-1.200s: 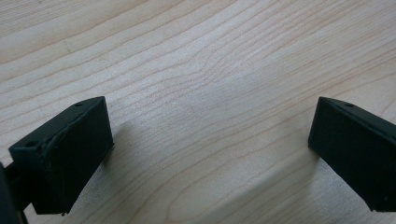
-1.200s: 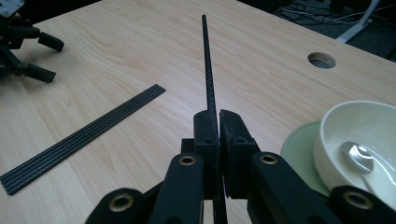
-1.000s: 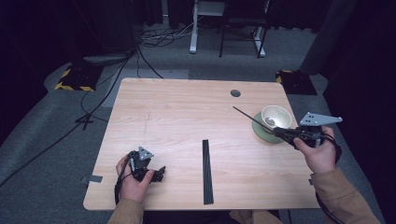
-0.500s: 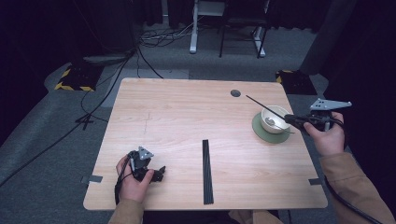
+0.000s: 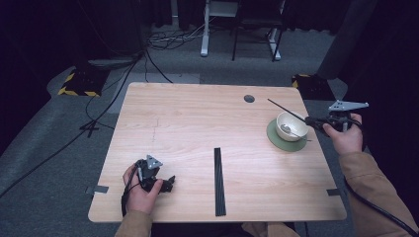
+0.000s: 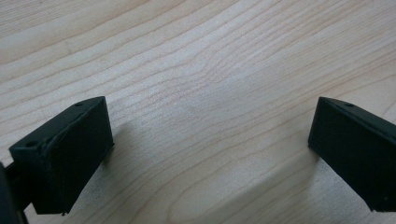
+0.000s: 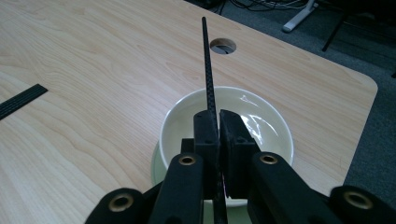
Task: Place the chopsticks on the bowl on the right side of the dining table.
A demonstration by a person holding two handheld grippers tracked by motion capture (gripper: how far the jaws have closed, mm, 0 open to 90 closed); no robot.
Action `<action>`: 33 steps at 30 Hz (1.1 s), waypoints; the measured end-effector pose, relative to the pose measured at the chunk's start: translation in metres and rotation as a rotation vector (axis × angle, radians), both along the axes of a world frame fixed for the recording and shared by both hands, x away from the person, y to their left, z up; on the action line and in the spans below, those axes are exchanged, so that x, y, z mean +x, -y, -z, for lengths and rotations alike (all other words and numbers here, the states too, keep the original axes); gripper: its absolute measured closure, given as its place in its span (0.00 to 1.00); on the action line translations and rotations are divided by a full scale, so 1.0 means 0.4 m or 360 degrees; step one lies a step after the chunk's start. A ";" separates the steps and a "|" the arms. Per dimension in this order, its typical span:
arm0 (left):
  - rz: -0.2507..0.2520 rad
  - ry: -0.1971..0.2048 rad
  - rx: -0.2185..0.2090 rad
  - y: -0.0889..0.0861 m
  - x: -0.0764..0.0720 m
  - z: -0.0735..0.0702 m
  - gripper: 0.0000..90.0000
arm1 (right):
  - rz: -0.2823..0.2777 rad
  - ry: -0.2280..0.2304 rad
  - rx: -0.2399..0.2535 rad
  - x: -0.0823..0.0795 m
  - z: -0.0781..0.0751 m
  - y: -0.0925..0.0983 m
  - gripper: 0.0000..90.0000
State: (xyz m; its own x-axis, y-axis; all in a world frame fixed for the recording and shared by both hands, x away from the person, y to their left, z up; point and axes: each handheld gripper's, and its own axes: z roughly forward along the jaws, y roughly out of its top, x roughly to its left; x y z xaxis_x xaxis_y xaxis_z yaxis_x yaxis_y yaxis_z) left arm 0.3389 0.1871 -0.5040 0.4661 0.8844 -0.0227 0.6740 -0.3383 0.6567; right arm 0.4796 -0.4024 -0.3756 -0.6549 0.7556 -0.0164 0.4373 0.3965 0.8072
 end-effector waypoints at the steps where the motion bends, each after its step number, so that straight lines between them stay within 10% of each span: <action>1: 0.0000 0.0000 0.0000 0.000 0.000 0.000 0.00 | 0.0000 0.0000 0.0000 0.000 0.000 0.000 0.96; 33: -0.0001 0.0000 -0.0001 0.000 0.000 0.000 0.00 | 0.0022 -0.0110 -0.0015 0.043 0.099 0.018 0.96</action>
